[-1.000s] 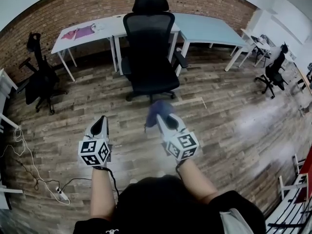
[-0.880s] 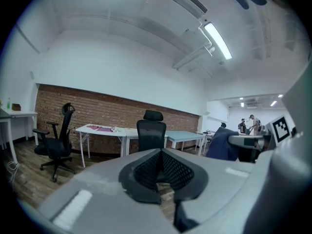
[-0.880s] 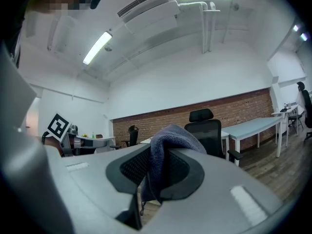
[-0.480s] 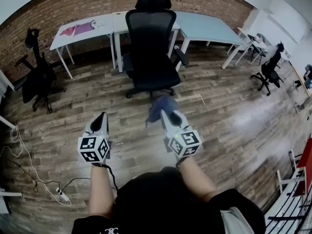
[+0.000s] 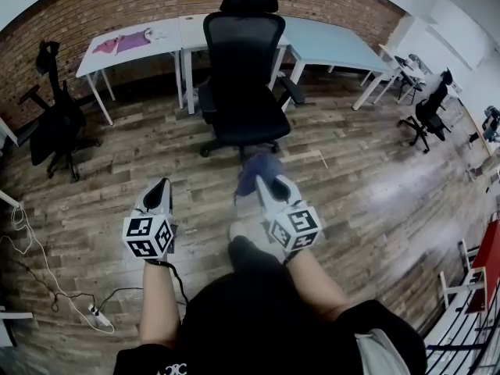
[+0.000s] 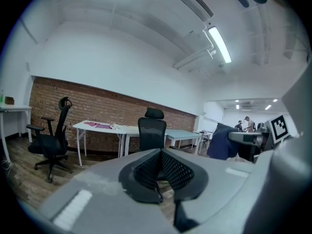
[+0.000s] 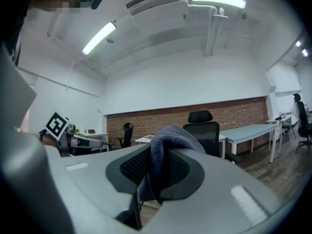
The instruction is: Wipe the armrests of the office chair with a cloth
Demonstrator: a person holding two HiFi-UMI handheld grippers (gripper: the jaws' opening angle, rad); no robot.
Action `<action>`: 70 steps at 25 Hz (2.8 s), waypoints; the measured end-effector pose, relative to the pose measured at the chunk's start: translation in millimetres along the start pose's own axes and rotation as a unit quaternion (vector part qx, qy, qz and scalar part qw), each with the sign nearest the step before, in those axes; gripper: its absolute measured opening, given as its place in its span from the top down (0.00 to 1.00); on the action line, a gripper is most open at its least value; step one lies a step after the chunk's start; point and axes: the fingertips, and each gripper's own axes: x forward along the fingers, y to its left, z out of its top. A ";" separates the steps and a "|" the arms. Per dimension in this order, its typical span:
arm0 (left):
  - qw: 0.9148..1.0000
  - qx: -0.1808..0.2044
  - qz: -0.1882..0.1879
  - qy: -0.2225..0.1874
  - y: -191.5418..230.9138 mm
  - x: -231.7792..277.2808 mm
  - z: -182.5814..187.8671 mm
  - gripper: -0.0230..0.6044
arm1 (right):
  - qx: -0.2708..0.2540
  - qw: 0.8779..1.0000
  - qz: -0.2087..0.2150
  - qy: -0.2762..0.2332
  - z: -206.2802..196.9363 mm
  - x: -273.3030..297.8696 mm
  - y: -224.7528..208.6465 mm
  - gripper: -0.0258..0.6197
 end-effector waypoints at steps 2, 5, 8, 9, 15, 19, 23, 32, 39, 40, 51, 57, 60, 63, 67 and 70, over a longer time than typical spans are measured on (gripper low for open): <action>1.000 0.001 0.003 0.007 8.5 12.2 -2.4 0.95 | 0.011 1.000 0.002 0.001 -5.0 17.4 -7.0 0.85; 1.000 0.004 0.011 0.015 24.3 39.5 -1.2 0.95 | 0.021 1.000 0.008 0.002 -7.9 55.1 -24.4 0.85; 0.999 0.005 0.024 0.021 41.4 73.4 7.1 0.95 | 0.030 0.999 0.021 0.004 -6.0 99.1 -43.6 0.85; 0.999 0.005 0.028 0.022 46.2 86.1 11.3 0.95 | 0.032 0.999 0.028 0.006 -5.3 113.8 -49.8 0.85; 0.998 0.011 0.062 0.027 69.5 166.9 43.9 0.95 | 0.041 0.997 0.069 0.017 5.1 199.7 -95.2 0.85; 0.997 0.009 0.073 0.031 81.0 218.9 60.3 0.95 | 0.047 0.995 0.086 0.023 9.7 247.0 -127.6 0.85; 0.995 0.018 0.090 0.040 84.8 254.3 69.1 0.95 | 0.057 0.992 0.106 0.039 3.2 281.2 -152.6 0.85; 0.991 0.017 0.115 0.064 124.2 292.5 69.3 0.95 | 0.064 0.985 0.137 0.083 -25.7 351.7 -160.7 0.85; 0.991 -0.013 0.112 0.075 167.0 333.3 51.5 0.95 | 0.005 0.980 0.147 0.132 -64.3 393.9 -156.8 0.85; 0.991 -0.013 0.107 0.081 174.8 344.4 49.6 0.95 | 0.000 0.980 0.145 0.139 -69.0 403.1 -158.0 0.85; 0.991 0.009 -0.024 0.129 259.4 471.9 64.5 0.95 | -0.013 0.969 0.115 0.218 -99.1 531.8 -159.0 0.85; 0.989 0.005 -0.076 0.129 308.1 508.3 69.1 0.95 | -0.035 0.952 0.112 0.283 -140.3 585.4 -146.5 0.85; 0.985 0.001 -0.097 0.142 331.2 524.0 59.7 0.95 | -0.061 0.936 0.102 0.332 -175.4 606.9 -150.1 0.85; 0.980 -0.011 -0.137 0.141 342.0 535.2 51.7 0.95 | -0.075 0.919 0.090 0.377 -211.8 620.9 -158.6 0.85; 0.973 -0.003 -0.190 0.128 342.0 545.3 47.3 0.95 | -0.062 0.901 0.080 0.422 -248.3 625.5 -159.0 0.85; 0.969 -0.001 -0.205 0.138 337.2 547.9 36.3 0.95 | -0.046 0.887 0.070 0.454 -268.3 610.1 -158.0 0.85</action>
